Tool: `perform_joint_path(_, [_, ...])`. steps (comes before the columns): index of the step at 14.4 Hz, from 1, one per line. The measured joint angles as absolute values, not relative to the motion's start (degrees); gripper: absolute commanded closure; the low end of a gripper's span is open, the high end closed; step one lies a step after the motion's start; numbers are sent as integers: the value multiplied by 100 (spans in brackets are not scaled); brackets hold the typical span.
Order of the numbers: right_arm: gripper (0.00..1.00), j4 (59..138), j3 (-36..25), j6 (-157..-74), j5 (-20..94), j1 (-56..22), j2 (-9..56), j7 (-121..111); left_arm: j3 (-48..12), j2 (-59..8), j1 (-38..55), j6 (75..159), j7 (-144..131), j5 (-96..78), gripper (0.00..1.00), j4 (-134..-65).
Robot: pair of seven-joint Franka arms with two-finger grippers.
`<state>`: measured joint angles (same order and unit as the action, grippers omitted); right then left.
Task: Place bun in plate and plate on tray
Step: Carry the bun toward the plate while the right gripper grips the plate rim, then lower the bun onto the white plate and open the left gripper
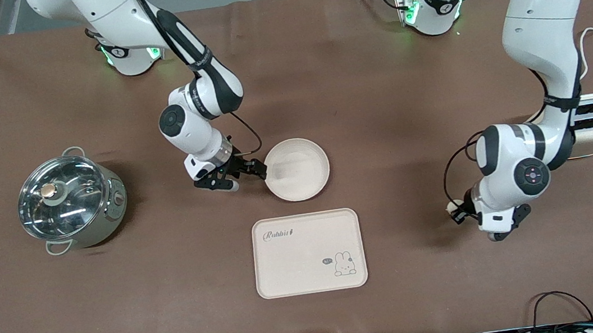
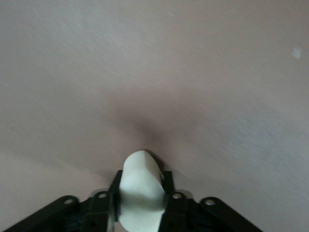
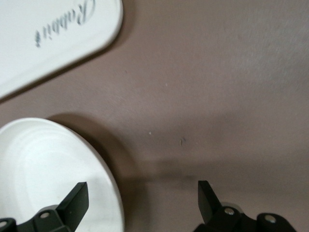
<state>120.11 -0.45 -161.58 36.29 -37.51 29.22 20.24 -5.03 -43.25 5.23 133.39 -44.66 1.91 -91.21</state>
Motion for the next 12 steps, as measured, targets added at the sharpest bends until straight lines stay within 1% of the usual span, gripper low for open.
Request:
perform_joint_path(2, [0,12011,-47,-16175,3632,-3762,2994,2024,-645,-4263,859,13259,-4985,191,68,-9099])
perform_joint_path(4, [0,12009,-47,-16175,3632,-3774,2998,2024,-953,-4103,1232,12962,-5745,190,68,-9072])
perform_joint_path(8, [0,12009,-47,-16174,3632,-3782,2998,2022,-1952,-3900,1466,12706,-7065,191,68,-9069])
perform_joint_path(9, [0,12009,-47,-16174,3632,-3783,2999,2021,-2108,-3902,1544,12704,-7237,191,68,-9074])
perform_joint_path(12, [0,12009,-49,-16174,3632,-3786,2999,2017,-2199,-3965,2016,12750,-7572,190,65,-9100])
